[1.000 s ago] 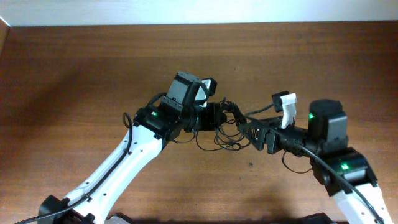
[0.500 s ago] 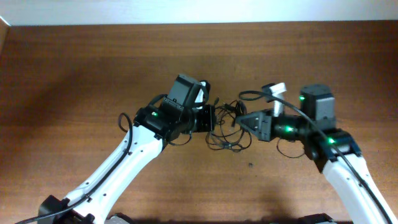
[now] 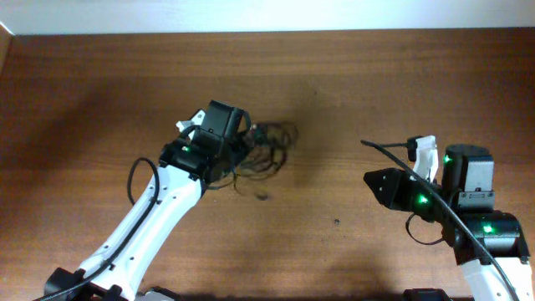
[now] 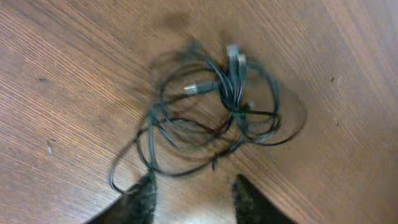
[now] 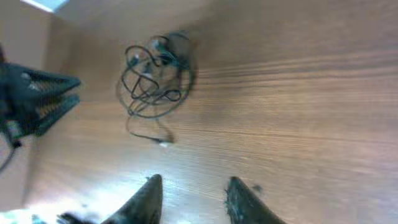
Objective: Untangle cables
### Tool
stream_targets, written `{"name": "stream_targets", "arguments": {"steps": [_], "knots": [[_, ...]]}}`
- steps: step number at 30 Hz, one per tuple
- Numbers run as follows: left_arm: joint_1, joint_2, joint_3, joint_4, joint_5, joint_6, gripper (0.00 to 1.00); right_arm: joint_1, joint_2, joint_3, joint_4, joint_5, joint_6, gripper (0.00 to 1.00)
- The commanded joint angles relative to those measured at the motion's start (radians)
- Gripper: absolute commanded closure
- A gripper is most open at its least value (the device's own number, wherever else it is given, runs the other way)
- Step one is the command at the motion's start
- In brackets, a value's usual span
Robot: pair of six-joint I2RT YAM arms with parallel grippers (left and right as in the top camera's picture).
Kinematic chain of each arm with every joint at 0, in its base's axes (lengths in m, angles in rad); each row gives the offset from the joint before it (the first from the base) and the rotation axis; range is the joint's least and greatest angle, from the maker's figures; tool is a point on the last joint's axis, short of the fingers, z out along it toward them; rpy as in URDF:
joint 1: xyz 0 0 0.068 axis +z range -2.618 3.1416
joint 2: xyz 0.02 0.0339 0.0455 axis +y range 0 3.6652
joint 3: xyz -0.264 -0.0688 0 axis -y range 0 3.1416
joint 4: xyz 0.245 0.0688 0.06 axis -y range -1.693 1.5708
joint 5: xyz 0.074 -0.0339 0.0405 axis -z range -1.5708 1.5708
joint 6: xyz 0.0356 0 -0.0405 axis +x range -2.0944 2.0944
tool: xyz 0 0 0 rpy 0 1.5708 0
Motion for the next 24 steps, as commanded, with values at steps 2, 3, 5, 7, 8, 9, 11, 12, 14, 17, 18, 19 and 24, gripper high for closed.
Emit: {"name": "stream_targets", "arguments": {"steps": [2, 3, 5, 7, 8, 9, 11, 12, 14, 17, 18, 19, 24], "knots": [[-0.005, 0.007, -0.013, -0.023, 0.070, 0.055, 0.09, -0.004, 0.063, 0.010, -0.060, 0.056, -0.008, 0.35], [-0.005, 0.007, -0.013, -0.028, 0.090, 0.055, 0.05, -0.004, 0.085, 0.010, -0.069, 0.056, -0.007, 0.31], [-0.008, 0.007, -0.023, -0.028, 0.101, 0.054, 0.01, -0.003, 0.160, 0.010, -0.084, 0.041, -0.007, 0.20], [-0.020, 0.009, -0.061, 0.025, 0.095, 0.020, 0.16, -0.003, 0.231, 0.010, -0.092, -0.002, -0.007, 0.19], [-0.038, 0.014, -0.102, 0.063, 0.095, -0.096, 0.35, -0.003, 0.269, 0.010, -0.101, -0.005, -0.007, 0.19], [-0.056, 0.026, -0.132, 0.077, 0.095, -0.215, 0.37, -0.003, 0.294, 0.010, -0.109, -0.005, -0.007, 0.19], [-0.095, 0.076, -0.168, 0.079, 0.095, -0.502, 0.32, -0.003, 0.330, 0.010, -0.127, -0.005, -0.008, 0.19], [-0.105, 0.105, -0.176, 0.081, 0.095, -0.605, 0.32, -0.003, 0.333, 0.010, -0.130, -0.005, -0.008, 0.19], [-0.107, 0.200, -0.177, 0.133, 0.057, -0.668, 0.37, -0.003, 0.333, 0.010, -0.136, -0.005, -0.008, 0.18], [-0.107, 0.345, -0.177, 0.270, -0.009, -0.668, 0.60, -0.003, 0.333, 0.010, -0.137, -0.005, -0.008, 0.18], [-0.107, 0.369, -0.177, 0.300, -0.030, -0.668, 0.64, -0.003, 0.333, 0.010, -0.135, -0.005, -0.008, 0.18], [-0.107, 0.378, -0.177, 0.304, -0.074, -0.668, 0.77, -0.003, 0.333, 0.010, -0.135, -0.005, -0.008, 0.18], [-0.072, 0.262, -0.143, 0.320, -0.034, -0.235, 1.00, -0.003, 0.333, 0.010, -0.151, -0.009, -0.008, 0.28]]}}
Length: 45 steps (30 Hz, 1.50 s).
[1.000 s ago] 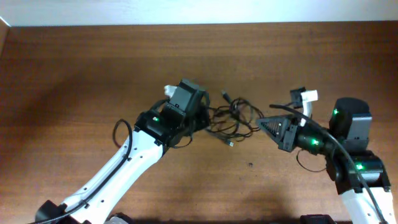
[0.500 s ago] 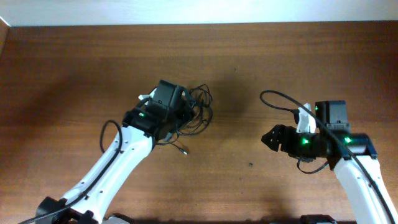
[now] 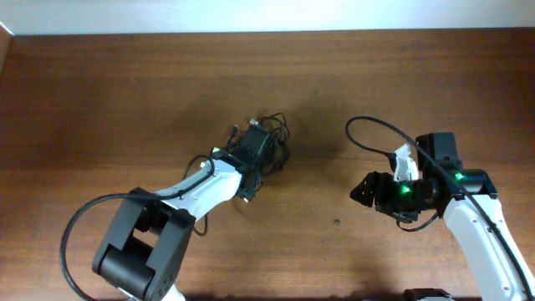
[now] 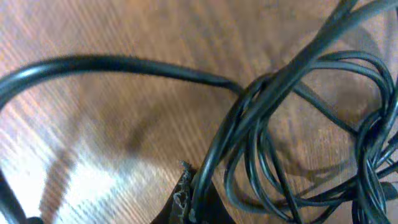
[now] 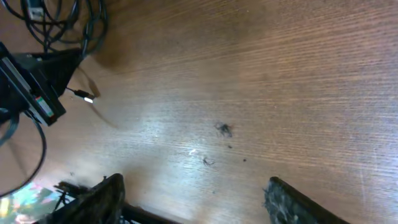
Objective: Untangle cables
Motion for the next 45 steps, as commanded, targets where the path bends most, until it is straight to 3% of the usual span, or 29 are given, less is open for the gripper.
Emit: {"name": "stream_targets", "arguments": {"steps": [1, 2, 3, 4, 8, 9, 10, 11, 14, 16, 17, 19, 20, 22, 24, 25, 26, 27, 30, 33, 35, 37, 39, 42, 45], "knots": [[0.037, -0.170, 0.032, -0.003, 0.047, 0.566, 1.00, -0.003, 0.002, 0.008, -0.009, -0.034, -0.007, 0.27], [0.040, -0.245, 0.033, -0.004, 0.063, 0.733, 1.00, -0.003, 0.002, 0.008, -0.006, -0.065, -0.007, 0.27], [0.040, -0.375, 0.033, -0.017, 0.118, 0.992, 1.00, -0.003, 0.002, 0.008, 0.001, -0.106, -0.010, 0.26], [0.040, -0.455, 0.033, -0.034, 0.188, 1.094, 1.00, -0.003, 0.002, 0.008, 0.011, -0.114, -0.011, 0.22], [0.040, -0.594, 0.033, -0.077, 0.269, 1.169, 1.00, -0.003, 0.002, 0.008, 0.016, -0.114, -0.010, 0.03], [0.040, -0.626, 0.033, -0.051, 0.386, 1.272, 1.00, -0.003, 0.002, 0.008, 0.010, -0.114, 0.005, 0.01], [0.040, -0.645, 0.033, -0.034, 0.413, 1.278, 1.00, -0.003, 0.002, 0.008, 0.010, -0.124, 0.030, 0.01], [0.040, -0.663, 0.033, -0.016, 0.415, 1.265, 1.00, -0.003, 0.002, 0.008, 0.011, -0.167, 0.051, 0.01], [0.040, -0.672, 0.033, 0.048, 0.415, 1.000, 1.00, 0.014, 0.002, 0.008, 0.014, -0.340, 0.050, 0.01], [0.040, -0.671, 0.033, 0.066, 0.415, 0.732, 1.00, 0.067, 0.002, 0.008, 0.036, -0.359, 0.055, 0.01], [0.040, -0.671, 0.033, 0.066, 0.415, 0.606, 1.00, 0.122, 0.002, 0.008, 0.100, -0.343, 0.115, 0.01], [0.040, -0.671, 0.033, 0.067, 0.440, 0.481, 1.00, 0.216, 0.007, 0.008, 0.206, -0.162, 0.325, 0.01], [0.040, -0.671, 0.033, 0.069, 0.468, 0.408, 1.00, 0.278, 0.025, 0.008, 0.252, -0.008, 0.516, 0.00], [0.040, -0.673, 0.033, 0.079, 0.513, 0.318, 1.00, 0.351, 0.079, 0.008, 0.363, 0.040, 0.618, 0.26], [0.040, -0.684, 0.033, 0.102, 0.513, 0.261, 1.00, 0.388, 0.129, 0.008, 0.401, 0.041, 0.657, 0.45], [0.040, -0.692, 0.033, 0.118, 0.513, 0.254, 1.00, 0.403, 0.160, 0.008, 0.411, 0.041, 0.657, 0.57], [0.040, -0.705, 0.033, 0.135, 0.512, 0.255, 1.00, 0.415, 0.204, 0.008, 0.410, 0.037, 0.656, 0.80], [0.040, -0.724, 0.033, 0.136, 0.504, 0.256, 1.00, 0.415, 0.226, 0.008, 0.403, 0.038, 0.655, 0.96], [0.079, -0.759, 0.033, 0.119, 0.454, 0.354, 1.00, 0.394, 0.231, 0.008, 0.403, 0.045, 0.565, 0.96], [0.126, -0.760, 0.033, -0.019, 0.337, 0.348, 1.00, 0.363, 0.208, 0.009, 0.295, 0.128, 0.539, 0.96], [0.125, -0.748, 0.032, -0.125, 0.190, 0.349, 0.83, 0.360, 0.187, 0.009, 0.195, 0.206, 0.539, 0.96], [0.125, -0.704, 0.032, -0.254, 0.111, 0.350, 0.74, 0.362, 0.180, 0.009, 0.174, 0.190, 0.539, 0.96], [0.119, -0.614, 0.032, -0.285, 0.123, 0.477, 0.70, 0.362, 0.180, 0.009, 0.179, 0.179, 0.539, 0.95], [0.086, -0.410, 0.033, -0.286, 0.214, 0.646, 0.33, 0.362, 0.180, 0.011, 0.177, 0.179, 0.539, 0.87], [0.085, -0.280, 0.033, -0.372, 0.266, 0.660, 0.25, 0.362, 0.172, 0.011, 0.154, 0.175, 0.539, 0.82]]}}
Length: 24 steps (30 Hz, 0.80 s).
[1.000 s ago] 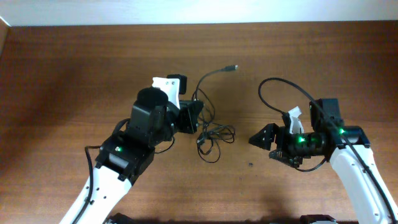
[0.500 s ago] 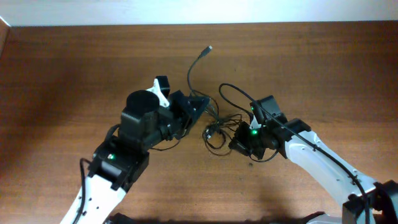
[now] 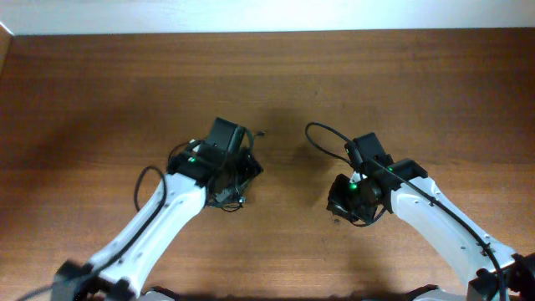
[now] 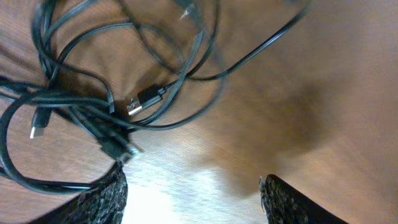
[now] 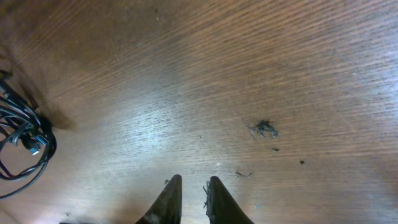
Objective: Untangle cables
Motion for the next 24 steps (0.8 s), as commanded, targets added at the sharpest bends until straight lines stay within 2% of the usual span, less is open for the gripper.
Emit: {"name": "stream_targets", "arguments": {"steps": [1, 2, 3, 4, 6, 7, 8, 9, 11, 12, 13, 14, 15, 17, 19, 20, 21, 24], "knots": [[-0.002, 0.062, 0.002, -0.108, 0.045, 0.048, 0.07, -0.003, -0.028, 0.006, -0.016, 0.008, -0.002, 0.80], [-0.002, 0.061, 0.002, -0.134, 0.045, 0.043, 0.01, -0.003, -0.028, 0.006, -0.015, 0.009, -0.002, 0.74], [-0.002, 0.061, 0.002, -0.171, 0.045, 0.010, 0.00, -0.003, -0.028, 0.006, -0.015, 0.009, -0.002, 0.67], [-0.002, 0.061, 0.002, -0.204, 0.049, -0.040, 0.07, -0.003, -0.028, 0.006, -0.016, 0.009, -0.002, 0.64], [-0.002, 0.061, -0.002, -0.259, 0.029, -0.157, 0.08, -0.003, -0.028, 0.006, -0.015, 0.009, -0.002, 0.58], [-0.002, 0.061, -0.016, -0.262, 0.003, -0.199, 0.13, -0.003, -0.028, 0.006, -0.016, 0.009, -0.007, 0.56], [-0.002, 0.061, -0.037, -0.261, -0.036, -0.245, 0.13, -0.003, -0.028, 0.006, -0.016, 0.010, -0.039, 0.51], [-0.002, 0.061, -0.060, -0.261, -0.058, -0.299, 0.16, -0.003, -0.028, 0.006, -0.016, 0.009, -0.055, 0.50], [-0.002, 0.061, -0.142, -0.206, -0.072, -0.388, 0.16, -0.003, -0.028, 0.006, -0.019, 0.010, -0.055, 0.45], [-0.002, 0.061, -0.191, -0.118, -0.101, -0.391, 0.33, -0.003, -0.028, 0.006, -0.019, 0.010, -0.055, 0.44], [-0.002, 0.061, -0.227, -0.053, -0.120, -0.391, 0.78, -0.003, -0.028, 0.006, -0.019, 0.010, -0.055, 0.44], [-0.002, 0.061, -0.241, -0.005, -0.141, -0.390, 1.00, -0.003, -0.028, 0.006, -0.019, 0.010, -0.055, 0.44], [-0.001, 0.053, -0.222, 0.001, -0.132, -0.387, 1.00, -0.003, -0.028, 0.006, -0.020, 0.008, -0.055, 0.46], [-0.001, 0.025, -0.188, 0.002, -0.076, -0.283, 1.00, -0.003, -0.028, 0.006, -0.024, -0.016, -0.059, 0.49], [-0.001, -0.034, -0.166, 0.086, 0.013, 0.052, 1.00, -0.003, -0.028, 0.006, 0.012, -0.209, -0.245, 0.49], [0.008, -0.077, -0.166, 0.158, 0.126, 0.230, 1.00, -0.003, -0.028, 0.006, 0.024, -0.326, -0.328, 0.48], [0.015, -0.092, -0.166, 0.192, 0.199, 0.263, 1.00, -0.003, -0.028, 0.006, 0.027, -0.363, -0.348, 0.39], [0.041, -0.116, -0.166, 0.404, 0.496, 0.312, 1.00, -0.003, -0.028, 0.006, 0.090, -0.448, -0.349, 0.36]]}}
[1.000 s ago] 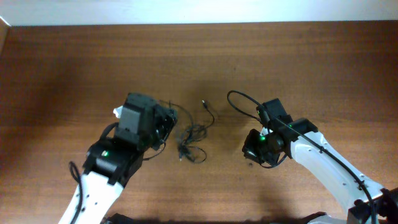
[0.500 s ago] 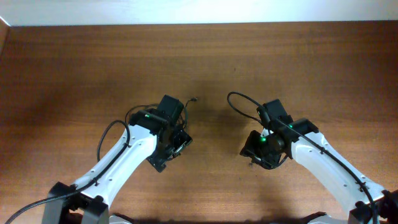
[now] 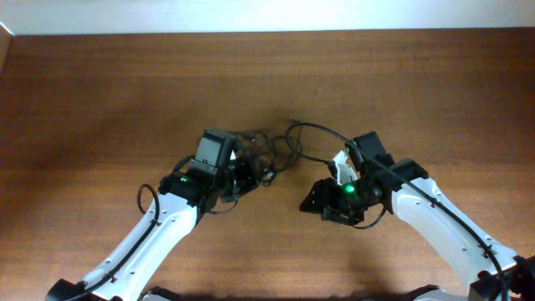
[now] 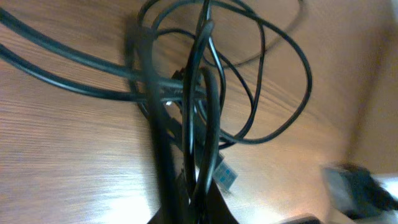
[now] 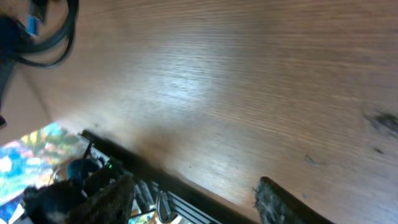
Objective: Untangle cables
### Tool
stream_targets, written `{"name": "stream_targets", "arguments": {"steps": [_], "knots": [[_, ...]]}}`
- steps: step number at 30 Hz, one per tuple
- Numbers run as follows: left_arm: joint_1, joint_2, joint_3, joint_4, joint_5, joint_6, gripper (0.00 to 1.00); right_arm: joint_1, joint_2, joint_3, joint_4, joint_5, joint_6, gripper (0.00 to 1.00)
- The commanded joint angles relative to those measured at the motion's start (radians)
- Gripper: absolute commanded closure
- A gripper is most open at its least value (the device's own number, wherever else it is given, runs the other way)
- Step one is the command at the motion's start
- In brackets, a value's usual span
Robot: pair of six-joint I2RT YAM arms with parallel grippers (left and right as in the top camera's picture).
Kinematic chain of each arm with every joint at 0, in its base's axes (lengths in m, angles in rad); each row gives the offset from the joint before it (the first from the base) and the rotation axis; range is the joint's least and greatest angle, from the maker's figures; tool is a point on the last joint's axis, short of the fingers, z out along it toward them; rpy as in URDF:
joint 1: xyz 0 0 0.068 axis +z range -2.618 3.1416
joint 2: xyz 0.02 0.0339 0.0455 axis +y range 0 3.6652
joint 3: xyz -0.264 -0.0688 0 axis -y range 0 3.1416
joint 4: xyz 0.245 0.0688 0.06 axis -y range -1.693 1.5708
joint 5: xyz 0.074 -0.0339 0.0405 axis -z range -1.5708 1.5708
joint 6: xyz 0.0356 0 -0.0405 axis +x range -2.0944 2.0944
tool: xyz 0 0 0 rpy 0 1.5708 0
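The tangle of thin black cables lies on the brown table between the two arms. In the left wrist view its loops fan out from the jaws, with a blue-tagged plug beside them. My left gripper is at the tangle's left side, shut on a few strands. My right gripper is a little to the right of the tangle, open with its fingers wide apart and nothing between them. A cable loop shows at that view's top left.
The right arm's own black lead arcs over the table just behind the tangle. The table's front edge lies close under the right gripper, with equipment below it. A dark mark is on the wood.
My left gripper was open beside the tangle and is now shut on some of its strands. The right gripper has gone from nearly shut to wide open and moved left, nearer the tangle.
At first my left gripper was open over the tangle and the right arm stood far right. Then the left was down in the tangle with a strand at its jaws, the right nearer. Later the left was open again. Now it grips strands, the right open close by.
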Motion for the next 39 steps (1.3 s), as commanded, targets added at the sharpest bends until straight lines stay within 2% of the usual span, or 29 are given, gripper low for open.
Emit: {"name": "stream_targets", "arguments": {"steps": [1, 3, 5, 6, 7, 8, 11, 13, 17, 19, 21, 22, 23, 25, 26, 27, 28, 29, 30, 31, 32, 33, 34, 37, 39], "knots": [[0.011, -0.018, 0.015, 0.106, 0.257, 0.199, 1.00, -0.003, -0.019, 0.006, 0.109, -0.181, -0.038, 0.35], [0.011, -0.018, 0.015, 0.118, 0.371, 0.286, 1.00, -0.003, -0.019, 0.006, 0.246, -0.201, 0.086, 0.35], [0.011, -0.018, 0.015, 0.133, 0.441, 0.335, 1.00, -0.003, -0.018, 0.006, 0.304, -0.126, 0.206, 0.36], [0.011, -0.018, 0.015, 0.141, 0.504, 0.364, 1.00, -0.003, -0.018, 0.006, 0.310, -0.066, 0.248, 0.41], [0.011, -0.018, 0.015, 0.169, 0.581, 0.368, 1.00, -0.003, -0.018, 0.006, 0.310, 0.013, 0.312, 0.57], [0.011, -0.018, 0.015, 0.254, 0.686, 0.368, 1.00, -0.003, -0.017, 0.006, 0.306, 0.053, 0.314, 0.69], [0.016, -0.018, 0.015, 0.412, 0.769, 0.367, 1.00, -0.003, -0.017, 0.005, 0.191, 0.188, 0.315, 0.87], [0.059, -0.018, 0.015, 0.483, 0.820, 0.367, 1.00, -0.003, -0.017, 0.005, 0.084, 0.285, 0.315, 0.90], [0.238, -0.018, 0.014, 0.476, 0.822, 0.368, 1.00, -0.003, -0.017, 0.006, 0.017, 0.333, 0.314, 0.91], [0.292, -0.018, 0.014, 0.436, 0.790, 0.368, 1.00, -0.003, -0.017, 0.005, 0.017, 0.333, 0.314, 0.77], [0.304, -0.018, 0.014, 0.180, 0.497, 0.367, 0.99, -0.003, -0.017, 0.006, 0.017, 0.333, 0.314, 0.33], [0.304, -0.018, 0.014, 0.065, 0.366, 0.367, 0.91, -0.003, -0.017, 0.005, 0.017, 0.333, 0.314, 0.14], [0.304, -0.018, 0.014, -0.045, 0.226, 0.367, 0.89, -0.003, -0.017, 0.006, 0.017, 0.333, 0.314, 0.01], [0.304, -0.018, 0.014, -0.128, 0.077, 0.367, 0.89, -0.003, -0.017, 0.005, 0.018, 0.333, 0.314, 0.01], [0.304, -0.018, 0.014, -0.138, 0.035, 0.367, 0.84, -0.003, -0.017, 0.005, 0.018, 0.333, 0.314, 0.01], [0.304, -0.018, 0.014, -0.138, 0.036, 0.365, 0.83, -0.003, -0.017, 0.005, 0.018, 0.333, 0.314, 0.01], [0.304, -0.018, 0.014, -0.138, 0.036, 0.343, 0.77, -0.003, -0.017, 0.005, 0.018, 0.333, 0.314, 0.01], [0.304, -0.018, 0.014, -0.138, 0.036, 0.340, 0.75, -0.003, -0.017, 0.006, 0.018, 0.333, 0.314, 0.01], [0.304, -0.018, 0.014, -0.143, 0.036, 0.340, 0.81, -0.003, -0.017, 0.006, 0.018, 0.333, 0.314, 0.01], [0.304, -0.018, 0.014, -0.152, 0.036, 0.340, 0.74, -0.003, -0.017, 0.005, 0.018, 0.333, 0.314, 0.01], [0.304, -0.018, 0.014, -0.152, 0.036, 0.340, 0.54, -0.003, -0.017, 0.005, 0.018, 0.333, 0.314, 0.01], [0.304, -0.018, 0.014, -0.152, 0.036, 0.341, 0.30, -0.003, -0.017, 0.006, 0.018, 0.333, 0.314, 0.01], [0.304, -0.018, 0.014, -0.153, 0.036, 0.341, 0.01, -0.003, -0.017, 0.006, 0.018, 0.333, 0.314, 0.01], [0.304, -0.018, 0.014, -0.164, 0.036, 0.341, 0.01, -0.003, -0.017, 0.005, 0.018, 0.333, 0.314, 0.02], [0.304, -0.018, 0.014, -0.275, 0.023, 0.341, 0.01, -0.003, -0.017, 0.006, 0.018, 0.333, 0.314, 0.01]]}}
